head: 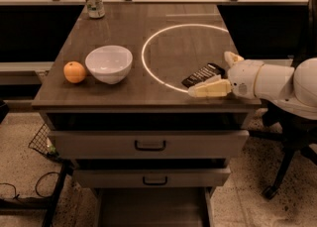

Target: Place rxbar chocolate into bottom drawer

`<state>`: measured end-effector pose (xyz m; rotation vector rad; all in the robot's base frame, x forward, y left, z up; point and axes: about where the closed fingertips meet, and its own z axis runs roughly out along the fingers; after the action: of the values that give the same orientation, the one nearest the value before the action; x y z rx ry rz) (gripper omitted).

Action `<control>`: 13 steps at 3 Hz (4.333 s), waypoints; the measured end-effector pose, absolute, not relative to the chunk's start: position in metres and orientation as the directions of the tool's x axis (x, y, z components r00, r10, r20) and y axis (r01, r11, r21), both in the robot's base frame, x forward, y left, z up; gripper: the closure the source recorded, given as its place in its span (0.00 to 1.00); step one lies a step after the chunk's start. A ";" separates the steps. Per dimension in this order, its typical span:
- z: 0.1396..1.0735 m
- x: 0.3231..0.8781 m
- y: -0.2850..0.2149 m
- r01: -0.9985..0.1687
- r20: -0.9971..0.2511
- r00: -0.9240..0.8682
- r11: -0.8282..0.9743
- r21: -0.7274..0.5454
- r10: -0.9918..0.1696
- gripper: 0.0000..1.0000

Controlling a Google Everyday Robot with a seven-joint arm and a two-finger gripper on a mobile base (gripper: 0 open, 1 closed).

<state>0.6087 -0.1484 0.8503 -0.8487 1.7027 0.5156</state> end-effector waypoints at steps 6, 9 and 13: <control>0.831 0.610 -0.138 -0.752 -0.948 -0.161 0.656 -0.062 -0.275 0.63; 0.831 0.610 -0.133 -0.757 -0.948 -0.159 0.650 -0.061 -0.275 1.00; 0.943 0.529 -0.124 -0.882 -0.911 -0.046 0.444 -0.156 -0.410 1.00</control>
Offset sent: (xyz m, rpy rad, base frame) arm 0.0012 -0.0021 -0.0202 -0.0098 0.0293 -0.0403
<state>0.5290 -0.1243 0.9432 -1.1404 1.6516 0.5652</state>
